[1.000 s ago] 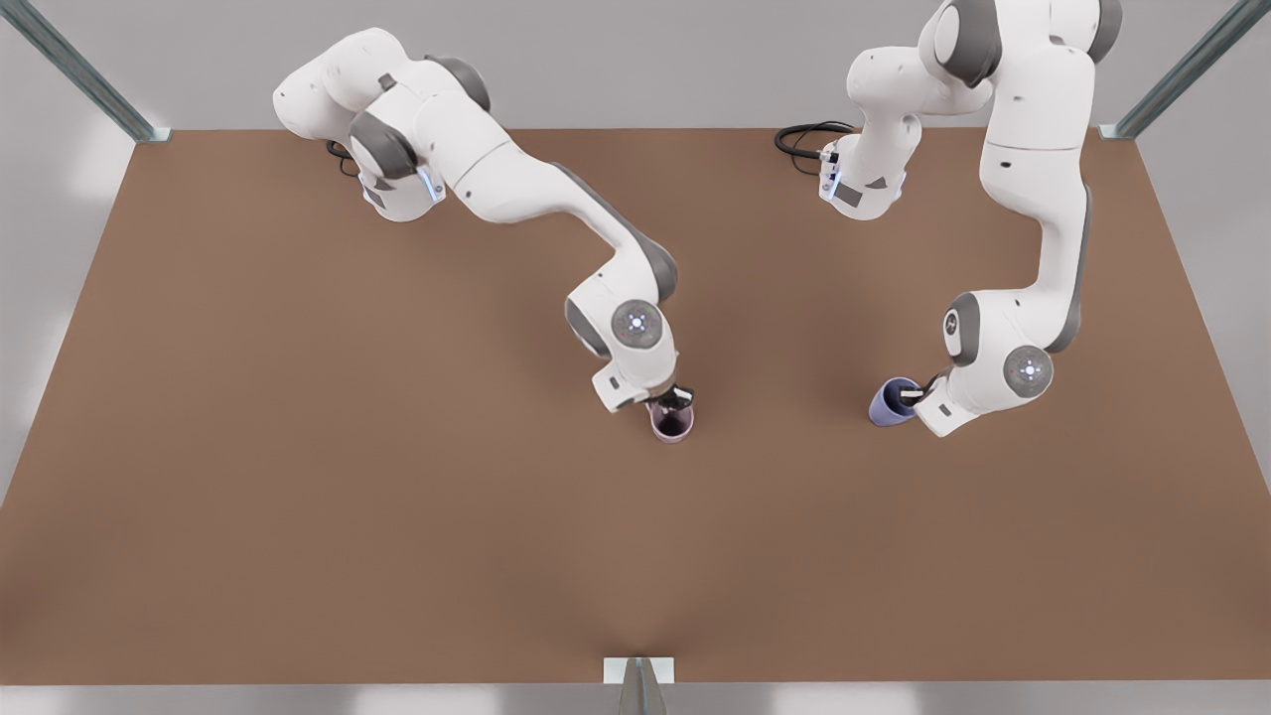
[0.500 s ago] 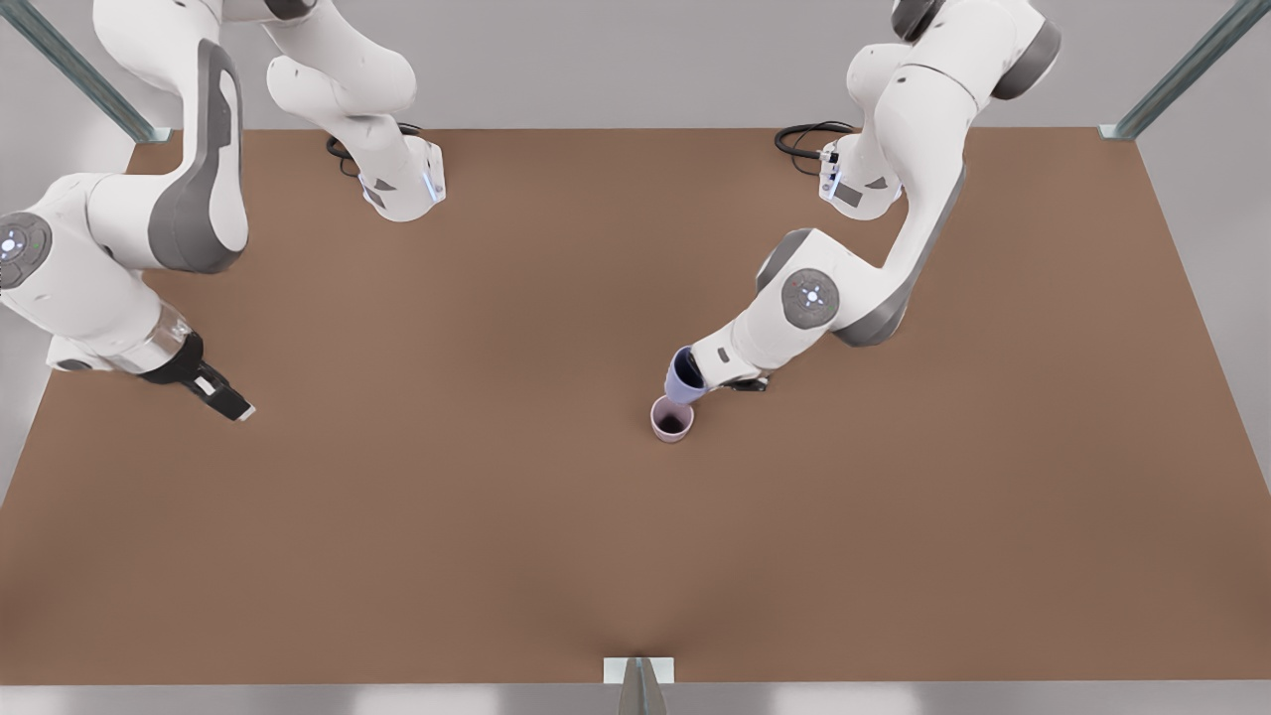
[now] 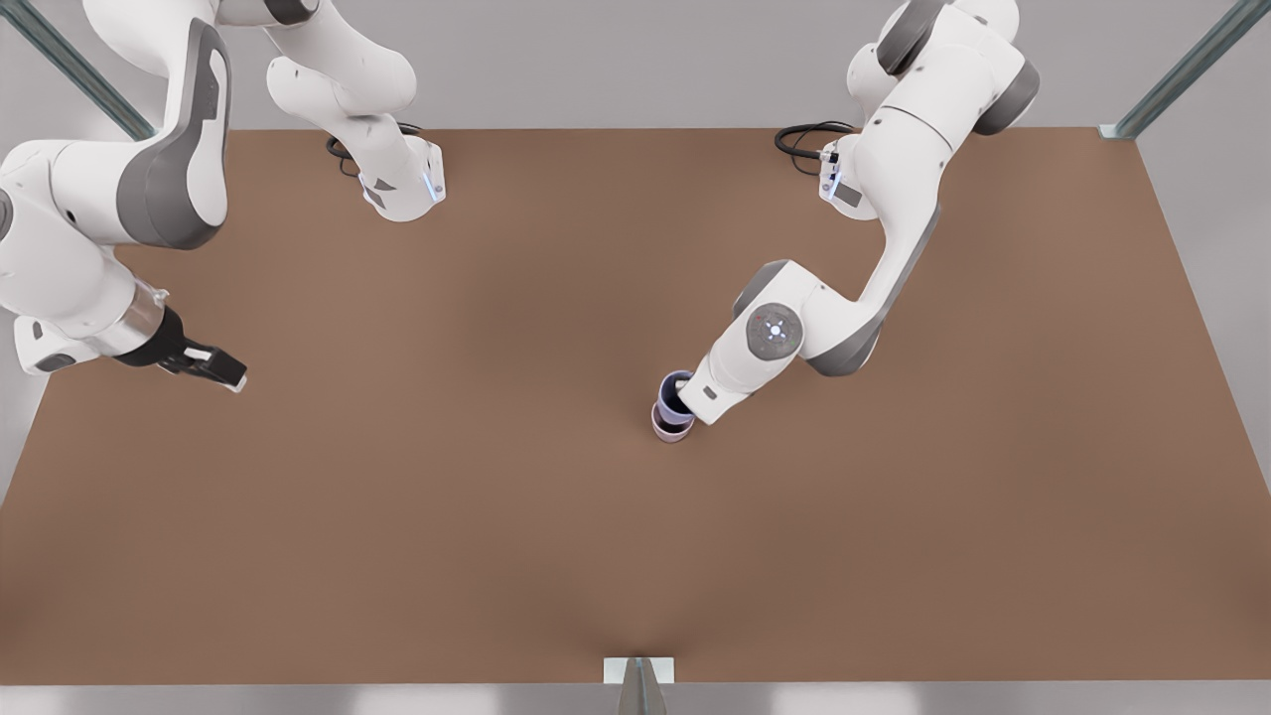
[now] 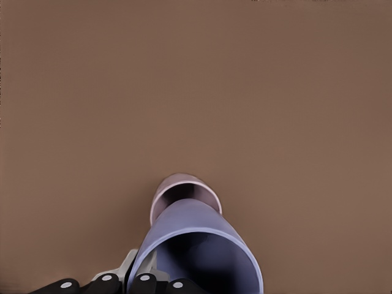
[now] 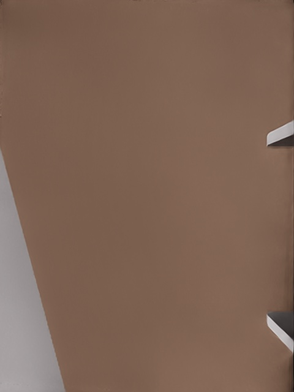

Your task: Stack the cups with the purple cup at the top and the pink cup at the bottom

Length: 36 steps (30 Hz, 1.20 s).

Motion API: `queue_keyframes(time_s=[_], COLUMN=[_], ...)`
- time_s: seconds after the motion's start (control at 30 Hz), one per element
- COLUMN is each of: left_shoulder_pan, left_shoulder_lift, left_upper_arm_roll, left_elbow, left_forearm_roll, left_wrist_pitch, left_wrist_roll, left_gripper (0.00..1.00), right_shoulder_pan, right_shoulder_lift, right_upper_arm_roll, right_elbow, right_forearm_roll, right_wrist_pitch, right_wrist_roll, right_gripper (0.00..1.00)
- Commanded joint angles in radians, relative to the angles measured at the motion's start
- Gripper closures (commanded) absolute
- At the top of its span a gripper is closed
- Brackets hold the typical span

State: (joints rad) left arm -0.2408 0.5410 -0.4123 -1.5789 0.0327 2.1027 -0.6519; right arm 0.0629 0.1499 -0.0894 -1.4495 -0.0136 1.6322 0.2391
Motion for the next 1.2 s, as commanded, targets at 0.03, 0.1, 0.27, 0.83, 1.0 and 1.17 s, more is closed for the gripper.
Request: queue_keyframes(time_s=[0.03,0.1,0.27,0.83,1.0,1.17], left_shoulder_pan=[-0.002,-0.002,-0.002,-0.011,-0.011,-0.011], left_shoulder_lift=[0.007,0.014,0.023,0.050,0.050,0.051], left_upper_arm_roll=[0.000,0.000,0.000,0.004,0.004,0.004], left_elbow=[0.008,0.014,0.019,0.014,0.014,0.016], left_forearm_roll=[0.001,0.001,0.001,0.030,0.032,0.038], left_wrist_pitch=[0.000,0.000,0.007,0.017,0.014,0.017], left_wrist_roll=[-0.319,-0.321,-0.324,-0.341,-0.339,-0.339], left_gripper=[0.79,0.79,0.79,0.79,0.69,0.69], right_shoulder_pan=[0.000,0.002,0.009,0.000,0.001,0.005], right_shoulder_lift=[0.008,0.008,0.016,0.016,0.019,0.030], right_upper_arm_roll=[0.000,0.000,0.000,0.000,0.000,0.000], right_elbow=[0.046,0.046,0.047,0.067,0.067,0.069], right_forearm_roll=[-0.003,-0.005,-0.002,0.012,0.014,0.015], right_wrist_pitch=[-0.052,-0.052,-0.052,-0.052,-0.041,-0.041], right_wrist_roll=[-0.285,-0.285,-0.279,-0.277,-0.276,-0.276], right_gripper=[0.00,0.00,0.00,0.00,0.00,0.00])
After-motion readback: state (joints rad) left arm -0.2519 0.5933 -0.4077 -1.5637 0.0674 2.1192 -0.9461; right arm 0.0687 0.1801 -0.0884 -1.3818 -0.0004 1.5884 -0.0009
